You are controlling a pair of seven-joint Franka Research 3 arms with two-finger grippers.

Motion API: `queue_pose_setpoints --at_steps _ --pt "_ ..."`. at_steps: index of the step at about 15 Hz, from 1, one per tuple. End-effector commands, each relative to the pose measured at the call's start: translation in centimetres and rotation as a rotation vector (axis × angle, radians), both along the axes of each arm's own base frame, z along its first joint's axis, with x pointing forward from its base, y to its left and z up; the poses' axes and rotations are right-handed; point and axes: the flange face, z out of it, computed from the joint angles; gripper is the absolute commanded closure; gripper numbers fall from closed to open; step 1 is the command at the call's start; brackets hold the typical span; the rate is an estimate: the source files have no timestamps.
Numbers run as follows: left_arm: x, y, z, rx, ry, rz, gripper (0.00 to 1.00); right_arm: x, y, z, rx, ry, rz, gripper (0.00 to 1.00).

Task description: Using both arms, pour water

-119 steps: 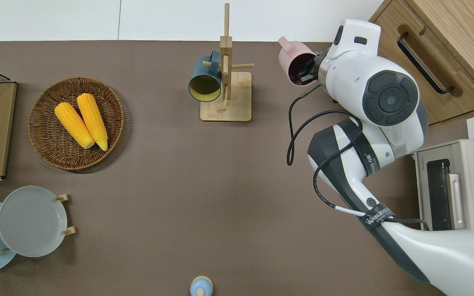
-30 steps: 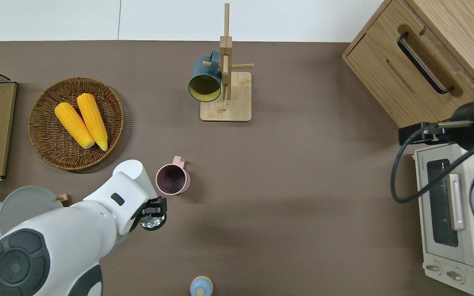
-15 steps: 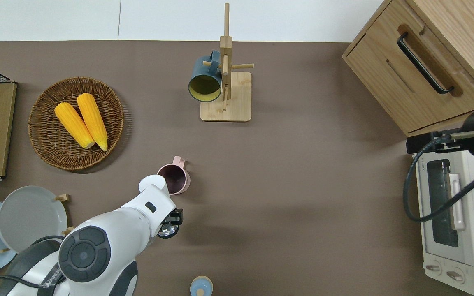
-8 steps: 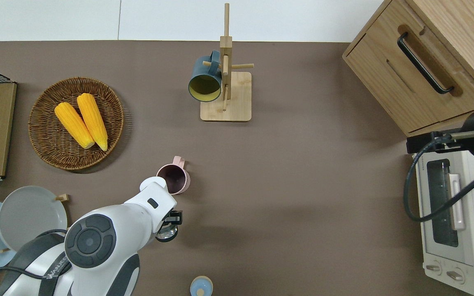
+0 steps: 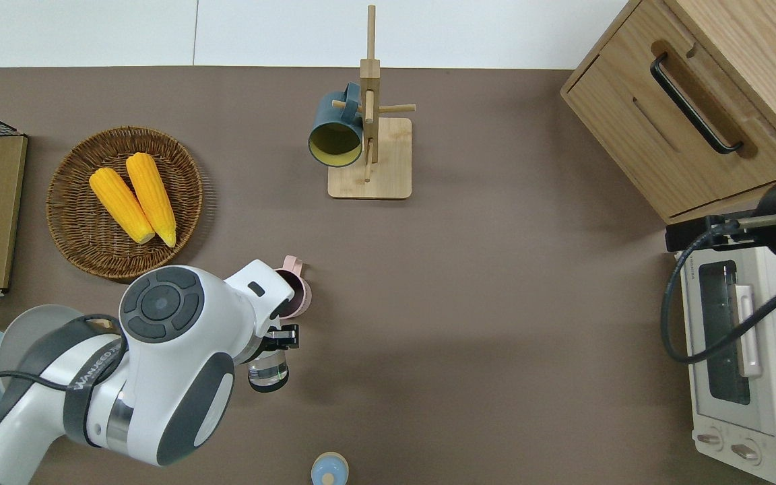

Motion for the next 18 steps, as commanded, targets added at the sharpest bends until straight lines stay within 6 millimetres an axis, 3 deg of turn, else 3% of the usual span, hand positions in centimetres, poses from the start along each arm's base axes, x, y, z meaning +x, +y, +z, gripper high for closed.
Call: queue_pose_setpoints --at_steps 1,8,10,18 --pt "1.5 -0.2 0.9 0.015 0.046 -0.004 1.0 -0.6 -0.2 0.1 0.001 0.004 0.011 0.009" --pt "-0.1 -1.2 0.4 0.056 0.134 -0.019 1.0 -0.6 -0.2 0.2 0.001 0.002 0.012 0.009" --pt "-1.6 -2.8 0.0 0.088 0.17 -0.015 1.0 -0.6 -0.2 0.2 0.001 0.002 0.012 0.009" --pt "-1.4 -2.3 0.4 0.089 0.177 -0.003 1.0 -0.6 -0.2 0.1 0.001 0.004 0.012 0.009"
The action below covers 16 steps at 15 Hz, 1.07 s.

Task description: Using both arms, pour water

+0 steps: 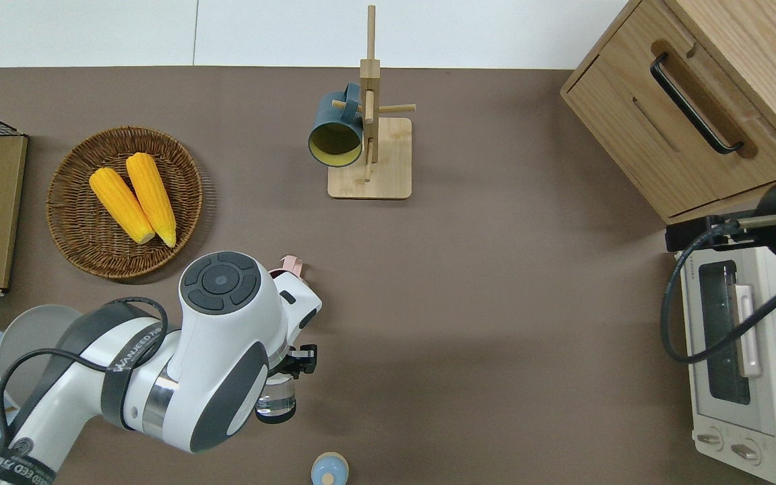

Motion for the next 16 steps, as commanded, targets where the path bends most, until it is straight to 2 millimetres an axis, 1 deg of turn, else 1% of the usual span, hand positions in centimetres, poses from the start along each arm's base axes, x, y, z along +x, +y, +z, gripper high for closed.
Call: queue_pose_setpoints --at_steps 1,5,9,16 --pt "0.3 0.5 1.5 0.015 0.015 0.012 1.0 -0.6 -0.2 0.1 0.001 0.004 0.012 0.009" --pt "0.8 0.8 2.9 0.017 0.027 0.015 1.0 -0.6 -0.2 0.2 0.001 0.003 0.012 0.009" --pt "1.0 0.8 3.8 0.019 0.036 0.013 1.0 -0.6 -0.2 0.1 0.001 0.004 0.012 0.009" --pt "1.0 0.8 3.9 0.023 0.047 0.014 1.0 -0.6 -0.2 0.1 0.001 0.004 0.012 0.009"
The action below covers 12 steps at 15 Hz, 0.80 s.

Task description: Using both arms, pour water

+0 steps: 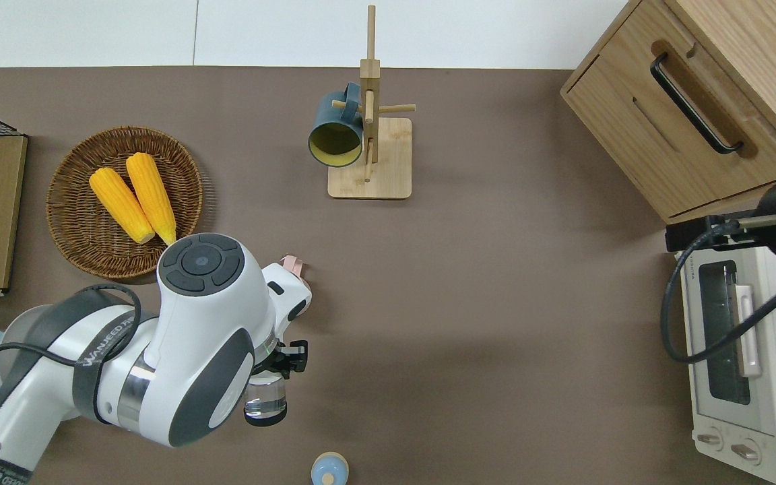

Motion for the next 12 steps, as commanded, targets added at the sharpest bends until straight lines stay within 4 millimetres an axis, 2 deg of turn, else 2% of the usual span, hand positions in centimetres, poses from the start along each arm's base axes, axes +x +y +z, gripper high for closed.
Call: queue_pose_setpoints --at_steps 1,12 --pt "0.23 0.24 1.19 0.014 0.017 0.003 1.0 -0.55 -0.17 0.12 0.001 0.004 0.011 0.009" --pt "-0.47 0.09 0.73 -0.005 -0.064 0.018 1.0 -0.55 -0.17 0.12 0.001 0.004 0.012 0.009"
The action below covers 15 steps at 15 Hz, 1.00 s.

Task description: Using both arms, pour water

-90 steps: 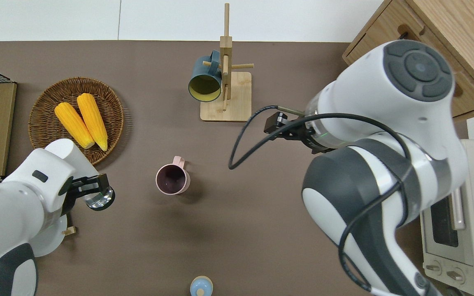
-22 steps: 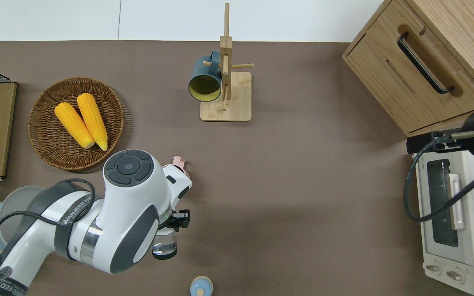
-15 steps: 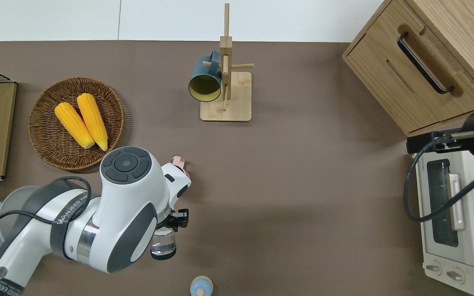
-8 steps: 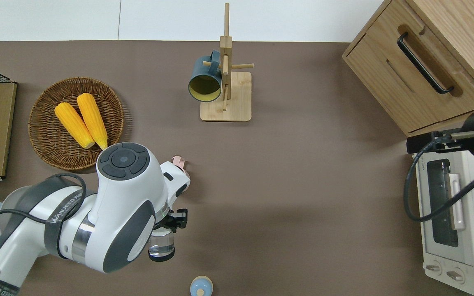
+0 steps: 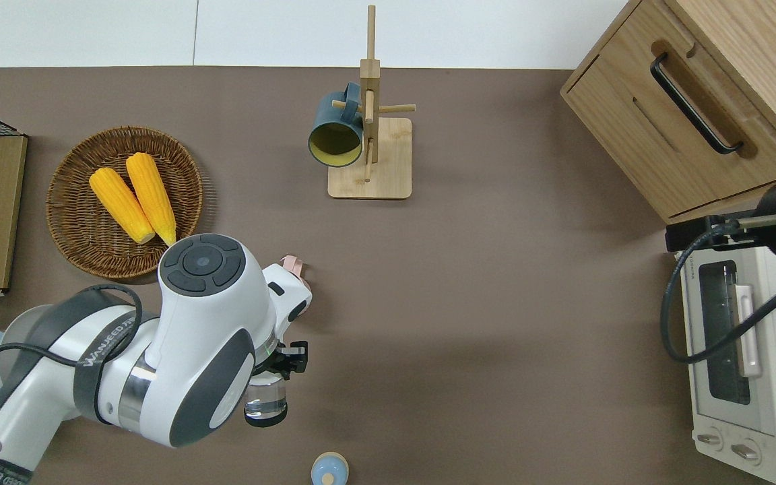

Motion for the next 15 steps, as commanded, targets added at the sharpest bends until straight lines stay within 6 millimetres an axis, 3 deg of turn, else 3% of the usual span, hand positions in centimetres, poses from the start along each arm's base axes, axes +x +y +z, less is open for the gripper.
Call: queue_pose_setpoints --at_steps 1,10,15 --pt "-0.7 0.3 0.7 -0.016 -0.09 0.02 1.0 -0.6 -0.2 0.2 0.001 0.003 0.012 0.009" --pt "-4.1 1.2 0.5 -0.065 -0.317 0.086 1.0 -0.5 -0.2 0.1 0.001 0.004 0.012 0.009" --pt "-4.0 1.3 0.2 -0.063 -0.327 0.107 1.0 -0.6 -0.2 0.1 0.001 0.004 0.012 0.009"
